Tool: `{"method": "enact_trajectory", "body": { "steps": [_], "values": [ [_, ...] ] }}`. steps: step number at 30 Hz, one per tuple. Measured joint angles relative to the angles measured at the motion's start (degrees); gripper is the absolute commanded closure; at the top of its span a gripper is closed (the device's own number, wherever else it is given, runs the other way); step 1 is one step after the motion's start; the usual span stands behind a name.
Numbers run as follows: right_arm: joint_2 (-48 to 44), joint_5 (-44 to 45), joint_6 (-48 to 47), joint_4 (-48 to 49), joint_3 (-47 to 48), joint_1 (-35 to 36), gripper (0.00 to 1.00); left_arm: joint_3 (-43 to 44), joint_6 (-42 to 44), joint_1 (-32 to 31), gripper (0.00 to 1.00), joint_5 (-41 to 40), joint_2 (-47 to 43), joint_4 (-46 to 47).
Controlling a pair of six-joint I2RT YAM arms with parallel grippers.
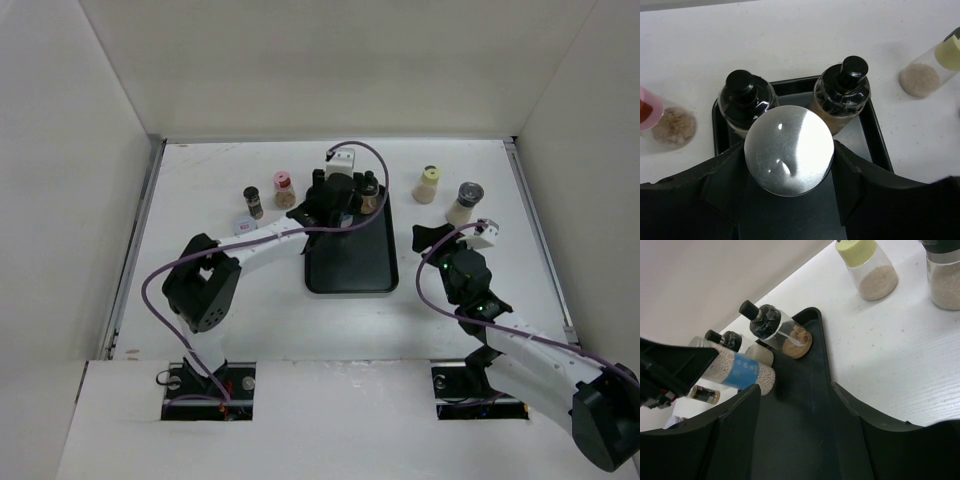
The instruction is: Organize the condiment bottles
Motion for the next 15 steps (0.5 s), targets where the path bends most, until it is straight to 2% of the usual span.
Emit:
{"method": "enact_trajectory", "body": {
  "steps": [4,10,15],
  "values": [
    [-0.04,-0.02,0.26,-0.02,0.0,-0.09,0.36,3.69,0.02,-0.02,0.62,0.68,4.2,0.61],
    [-0.17,-0.04,0.39,-0.02,-0.02,-0.37,0.35,4.79,0.52,0.02,0.62,0.76,7.3,1.49],
    [-0.17,-0.04,0.44,0.0,-0.02,-0.37,0.35,4.9,0.76,0.09,0.46,0.72,7.61,1.99]
  ]
}}
